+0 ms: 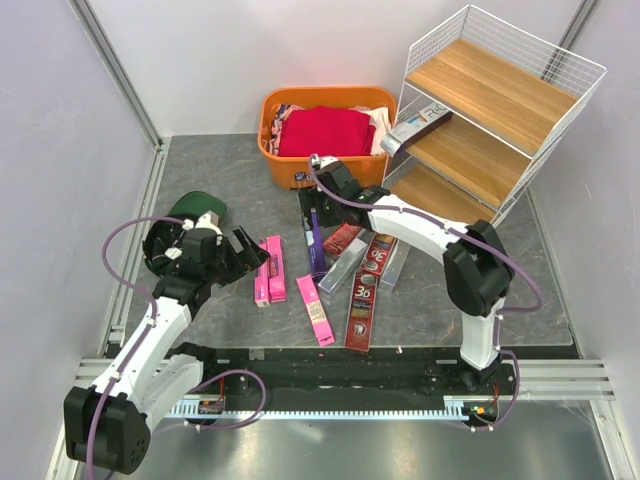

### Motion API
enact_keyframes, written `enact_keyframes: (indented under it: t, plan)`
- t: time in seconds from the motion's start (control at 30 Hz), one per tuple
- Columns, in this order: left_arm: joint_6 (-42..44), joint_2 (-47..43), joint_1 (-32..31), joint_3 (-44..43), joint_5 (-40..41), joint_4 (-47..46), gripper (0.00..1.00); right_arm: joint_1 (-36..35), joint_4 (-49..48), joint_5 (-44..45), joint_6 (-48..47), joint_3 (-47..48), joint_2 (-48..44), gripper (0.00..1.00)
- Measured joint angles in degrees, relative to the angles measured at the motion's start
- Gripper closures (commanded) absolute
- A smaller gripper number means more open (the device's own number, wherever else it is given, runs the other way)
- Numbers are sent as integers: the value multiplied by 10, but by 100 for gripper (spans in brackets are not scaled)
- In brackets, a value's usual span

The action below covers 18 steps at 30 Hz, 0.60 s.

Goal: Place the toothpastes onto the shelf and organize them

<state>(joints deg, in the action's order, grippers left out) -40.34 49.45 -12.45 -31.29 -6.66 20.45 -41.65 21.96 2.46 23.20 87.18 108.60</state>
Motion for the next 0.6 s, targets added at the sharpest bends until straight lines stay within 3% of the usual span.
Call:
enact_keyframes:
  t: [0.43,0.6]
  plan:
    - [0,0,2,17,-15,0,0,-16,27,56,-10,84,138,16]
    - [0,5,4,17,-20,-7,0,-23,30,61,-10,93,168,23]
